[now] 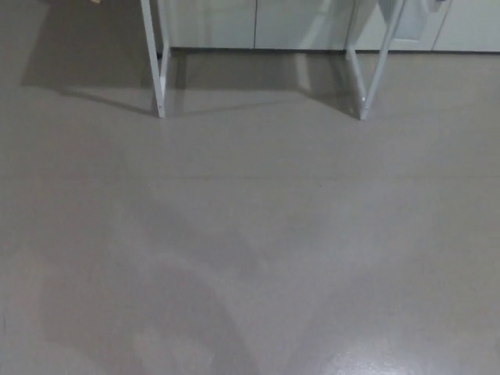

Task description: The robot walk towards a table in front and click the button on the base of the boilling pot using its left middle finger

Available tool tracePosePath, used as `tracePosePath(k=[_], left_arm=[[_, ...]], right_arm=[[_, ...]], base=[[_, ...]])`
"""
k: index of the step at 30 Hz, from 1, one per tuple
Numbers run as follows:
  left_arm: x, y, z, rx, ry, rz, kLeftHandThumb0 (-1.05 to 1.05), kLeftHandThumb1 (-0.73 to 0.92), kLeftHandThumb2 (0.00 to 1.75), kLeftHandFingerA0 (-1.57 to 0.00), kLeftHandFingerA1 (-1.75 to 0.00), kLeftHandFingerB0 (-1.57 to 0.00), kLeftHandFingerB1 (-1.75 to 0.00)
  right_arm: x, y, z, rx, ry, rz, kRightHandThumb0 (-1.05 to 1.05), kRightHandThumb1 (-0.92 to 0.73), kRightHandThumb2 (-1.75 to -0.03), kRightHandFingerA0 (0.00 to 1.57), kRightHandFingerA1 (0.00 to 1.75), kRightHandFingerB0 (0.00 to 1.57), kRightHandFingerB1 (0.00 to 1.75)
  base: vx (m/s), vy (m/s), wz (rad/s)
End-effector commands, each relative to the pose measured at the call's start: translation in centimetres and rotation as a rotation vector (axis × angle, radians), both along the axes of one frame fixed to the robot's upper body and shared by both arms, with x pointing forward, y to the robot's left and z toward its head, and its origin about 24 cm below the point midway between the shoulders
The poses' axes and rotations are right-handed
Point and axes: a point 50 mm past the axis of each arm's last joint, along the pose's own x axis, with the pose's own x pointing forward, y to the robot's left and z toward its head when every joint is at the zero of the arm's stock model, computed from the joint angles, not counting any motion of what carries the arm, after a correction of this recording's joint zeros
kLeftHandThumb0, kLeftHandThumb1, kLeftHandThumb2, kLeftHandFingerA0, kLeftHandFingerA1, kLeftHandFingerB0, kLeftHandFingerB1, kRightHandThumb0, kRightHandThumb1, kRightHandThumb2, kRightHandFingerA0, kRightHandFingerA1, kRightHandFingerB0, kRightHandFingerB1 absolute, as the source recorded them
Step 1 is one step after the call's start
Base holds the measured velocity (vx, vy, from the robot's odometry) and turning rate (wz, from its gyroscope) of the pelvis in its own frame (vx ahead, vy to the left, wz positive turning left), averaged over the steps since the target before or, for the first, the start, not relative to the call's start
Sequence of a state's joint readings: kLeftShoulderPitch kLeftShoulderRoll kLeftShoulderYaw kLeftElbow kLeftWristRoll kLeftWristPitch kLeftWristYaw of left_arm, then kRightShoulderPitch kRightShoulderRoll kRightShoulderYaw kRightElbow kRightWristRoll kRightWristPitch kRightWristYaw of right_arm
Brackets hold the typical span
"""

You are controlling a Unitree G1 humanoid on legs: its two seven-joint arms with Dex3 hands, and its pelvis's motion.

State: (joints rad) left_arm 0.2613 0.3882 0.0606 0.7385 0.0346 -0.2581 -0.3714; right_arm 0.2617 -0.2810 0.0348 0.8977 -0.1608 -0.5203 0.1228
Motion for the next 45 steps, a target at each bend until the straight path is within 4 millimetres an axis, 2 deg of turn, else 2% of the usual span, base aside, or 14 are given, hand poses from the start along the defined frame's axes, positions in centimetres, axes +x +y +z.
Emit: tracePosePath(k=[1,12,20,22,23,32,45], left_arm=[[1.0,0.0,0.4,0.027,-0.035,-0.038,-0.29,0.44,0.53,-0.51,-0.41,-0.38,-0.33],[1.5,0.0,0.6,0.044,-0.050,-0.051,-0.30,0.44,0.53,-0.51,-0.42,-0.39,-0.34],[1.5,0.1,0.8,0.079,-0.050,-0.079,-0.32,0.43,0.53,-0.52,-0.41,-0.39,-0.34],[1.9,0.2,0.9,0.092,-0.060,-0.088,-0.32,0.43,0.53,-0.52,-0.41,-0.39,-0.34],[2.0,0.2,0.9,0.100,-0.062,-0.092,-0.41,0.37,0.64,-0.49,-0.48,-0.35,-0.41],[2.1,0.3,1.0,0.110,-0.053,-0.108,-0.42,0.37,0.64,-0.47,-0.47,-0.35,-0.41],[2.1,0.4,1.1,0.122,-0.050,-0.128,-0.42,0.38,0.64,-0.48,-0.47,-0.36,-0.41]], right_arm=[[1.0,-0.7,0.4,-0.035,-0.020,0.006,-0.54,-0.45,-0.75,0.57,0.51,0.41,0.46],[1.8,-0.5,0.6,-0.058,-0.036,0.024,-0.54,-0.45,-0.75,0.57,0.51,0.40,0.46],[1.6,-0.4,0.5,-0.058,-0.034,0.025,-0.52,-0.45,-0.74,0.57,0.51,0.39,0.45],[2.1,-0.3,0.5,-0.060,-0.037,0.029,-0.53,-0.45,-0.74,0.57,0.51,0.39,0.45],[2.1,-0.3,0.5,-0.065,-0.039,0.034,-0.53,-0.45,-0.75,0.58,0.51,0.41,0.46],[2.2,-0.2,0.5,-0.085,-0.040,0.043,-0.52,-0.45,-0.75,0.59,0.51,0.41,0.46],[2.3,-0.1,0.4,-0.105,-0.036,0.069,-0.54,-0.47,-0.77,0.58,0.51,0.42,0.46]], base=[[0.18,-0.090,0.09],[0.17,-0.211,0.19],[0.21,0.052,-0.09],[0.23,0.190,-0.05],[0.31,0.200,0.09],[0.22,0.103,-0.03],[0.22,-0.175,0.06]])
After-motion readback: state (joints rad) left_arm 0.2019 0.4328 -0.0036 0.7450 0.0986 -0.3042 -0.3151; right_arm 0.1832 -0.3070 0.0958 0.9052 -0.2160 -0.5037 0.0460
